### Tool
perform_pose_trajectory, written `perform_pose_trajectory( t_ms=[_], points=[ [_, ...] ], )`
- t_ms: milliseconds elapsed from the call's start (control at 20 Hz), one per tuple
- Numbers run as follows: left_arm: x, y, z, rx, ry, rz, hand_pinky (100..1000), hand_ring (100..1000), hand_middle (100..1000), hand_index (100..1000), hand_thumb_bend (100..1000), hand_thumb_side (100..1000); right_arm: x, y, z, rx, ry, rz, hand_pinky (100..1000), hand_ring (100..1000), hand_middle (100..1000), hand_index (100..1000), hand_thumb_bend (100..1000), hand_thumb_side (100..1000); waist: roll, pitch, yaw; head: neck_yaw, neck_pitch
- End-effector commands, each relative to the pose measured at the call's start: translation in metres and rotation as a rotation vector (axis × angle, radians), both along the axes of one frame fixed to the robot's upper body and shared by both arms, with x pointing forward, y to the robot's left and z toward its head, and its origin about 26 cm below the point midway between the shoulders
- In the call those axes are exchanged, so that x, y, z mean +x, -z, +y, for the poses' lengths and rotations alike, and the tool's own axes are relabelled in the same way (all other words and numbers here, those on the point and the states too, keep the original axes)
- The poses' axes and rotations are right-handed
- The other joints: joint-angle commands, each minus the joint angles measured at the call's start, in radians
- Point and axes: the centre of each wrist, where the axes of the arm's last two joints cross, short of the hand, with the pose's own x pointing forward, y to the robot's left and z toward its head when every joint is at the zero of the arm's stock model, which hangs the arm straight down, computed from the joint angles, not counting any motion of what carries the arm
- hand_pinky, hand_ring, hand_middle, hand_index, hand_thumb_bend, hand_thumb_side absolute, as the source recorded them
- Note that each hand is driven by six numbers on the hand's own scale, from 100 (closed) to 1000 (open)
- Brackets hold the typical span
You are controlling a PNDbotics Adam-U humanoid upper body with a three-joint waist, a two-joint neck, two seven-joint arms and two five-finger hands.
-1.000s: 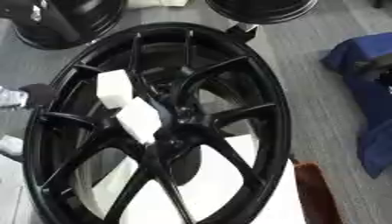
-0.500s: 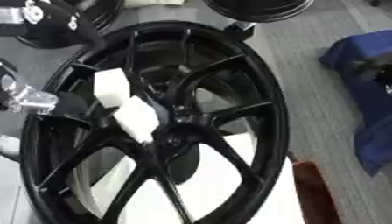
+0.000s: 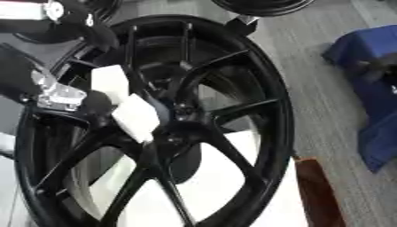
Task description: Pull the pin out of the wheel hub.
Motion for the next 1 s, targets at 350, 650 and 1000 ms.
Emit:
perform_pose_trajectory(
  t_ms=[350, 650, 1000],
  points=[
    [0.013, 0.001, -0.005, 0.02, -0.046, 0.008, 842, 831, 748, 860, 596, 659, -0.003, -0.009, 0.003, -0.026, -0.007, -0.031, 947, 740, 541, 732, 100, 659, -0.014, -0.015, -0.003, 0.024, -0.005],
    [0.021, 0.004, -0.003, 0.04, -0.069, 0.02, 834, 822, 740, 850, 486, 571, -0.002, -0.008, 0.003, -0.028, -0.012, -0.03, 948, 740, 542, 732, 100, 661, -0.016, -0.014, -0.004, 0.028, -0.003],
    [0.023, 0.002, 0.007, 0.007, -0.102, 0.046, 816, 814, 730, 842, 233, 446, -0.002, -0.008, 0.004, -0.033, -0.013, -0.025, 949, 740, 542, 732, 100, 660, -0.016, -0.012, -0.003, 0.028, -0.005]
  ],
)
